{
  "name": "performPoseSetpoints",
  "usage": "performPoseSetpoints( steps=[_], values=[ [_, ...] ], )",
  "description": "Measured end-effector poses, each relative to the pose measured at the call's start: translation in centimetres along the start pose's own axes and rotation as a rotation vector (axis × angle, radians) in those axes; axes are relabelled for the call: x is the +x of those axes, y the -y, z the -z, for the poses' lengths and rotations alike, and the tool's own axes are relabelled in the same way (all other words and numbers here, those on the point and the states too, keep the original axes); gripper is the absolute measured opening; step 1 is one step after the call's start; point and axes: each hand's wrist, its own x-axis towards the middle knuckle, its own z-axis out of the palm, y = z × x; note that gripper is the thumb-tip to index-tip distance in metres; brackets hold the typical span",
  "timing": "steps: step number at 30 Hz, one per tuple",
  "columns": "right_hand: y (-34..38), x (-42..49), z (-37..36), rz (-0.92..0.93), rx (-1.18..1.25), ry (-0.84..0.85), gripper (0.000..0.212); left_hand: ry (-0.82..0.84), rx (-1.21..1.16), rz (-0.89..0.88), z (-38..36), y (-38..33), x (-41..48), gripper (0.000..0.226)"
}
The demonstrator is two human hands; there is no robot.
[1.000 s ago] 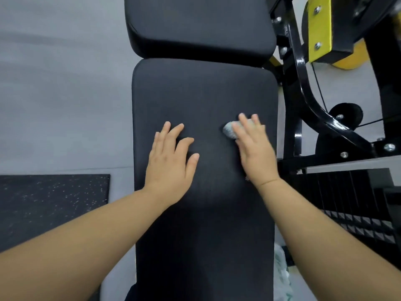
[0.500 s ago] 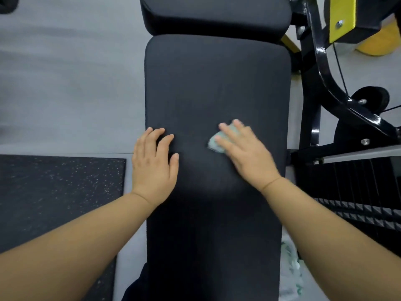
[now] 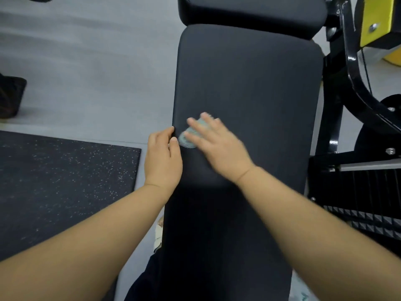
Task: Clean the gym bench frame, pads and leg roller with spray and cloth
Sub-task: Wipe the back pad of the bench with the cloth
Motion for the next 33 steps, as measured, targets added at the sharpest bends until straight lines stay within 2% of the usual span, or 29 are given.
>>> performPoseSetpoints(
  steps=[1,5,6,7,9,12,14,15,17,20,22,25,29,31,33],
  values=[
    [-2.0,-0.1,0.6,-0.080,-0.049,-0.023,0.044,0.029,0.005,0.010,0.3,0.1,0.1,0.039],
    [-7.0,1.6,3.2,-0.909,0.053,-0.157,0.042,0.122,-0.007,0.006,1.0,0.4,0.2,0.040],
    [-6.5,2.9,2.8,-1.027,0.051,-0.200,0.043,0.137,-0.032,0.016,1.2,0.5,0.3,0.040],
    [-5.3,4.2,2.3,-1.069,0.024,-0.214,0.043,0.147,-0.059,0.030,1.2,0.5,0.3,0.040],
    [-1.8,6.1,0.4,-0.913,-0.003,-0.201,0.043,0.153,-0.140,0.078,1.1,0.7,0.5,0.038],
    [4.2,5.9,-2.0,-0.396,-0.026,-0.101,0.041,0.084,-0.453,0.237,1.1,0.8,0.9,0.038],
    [4.3,4.9,-2.1,-0.121,0.013,-0.027,0.038,0.043,-0.576,0.317,1.3,0.7,1.2,0.032],
    [2.9,4.9,-1.6,-0.061,-0.007,-0.019,0.037,0.048,-0.572,0.334,1.4,0.6,1.3,0.029],
    [-0.6,5.8,-0.7,-0.156,-0.072,-0.073,0.036,0.083,-0.530,0.338,1.7,0.5,1.4,0.026],
    [-4.4,8.3,0.7,-0.547,-0.017,-0.060,0.038,0.137,-0.480,0.340,1.6,0.5,1.5,0.026],
    [-3.3,9.1,0.2,-0.632,0.003,-0.109,0.039,0.145,-0.459,0.328,1.7,0.6,1.5,0.023],
    [1.1,5.2,-1.6,-0.496,-0.016,-0.153,0.039,0.099,-0.436,0.317,1.4,0.6,1.2,0.021],
    [7.0,-4.9,-1.1,-0.218,0.051,0.025,0.048,0.053,-0.283,0.307,1.2,0.2,0.2,0.031],
    [6.4,-6.7,-0.3,-0.073,0.008,0.088,0.046,0.066,-0.229,0.292,1.2,-0.3,-0.2,0.033],
    [3.8,-4.6,-0.1,-0.070,-0.069,0.048,0.041,0.083,-0.181,0.264,1.0,-0.6,-0.8,0.034]
  ],
)
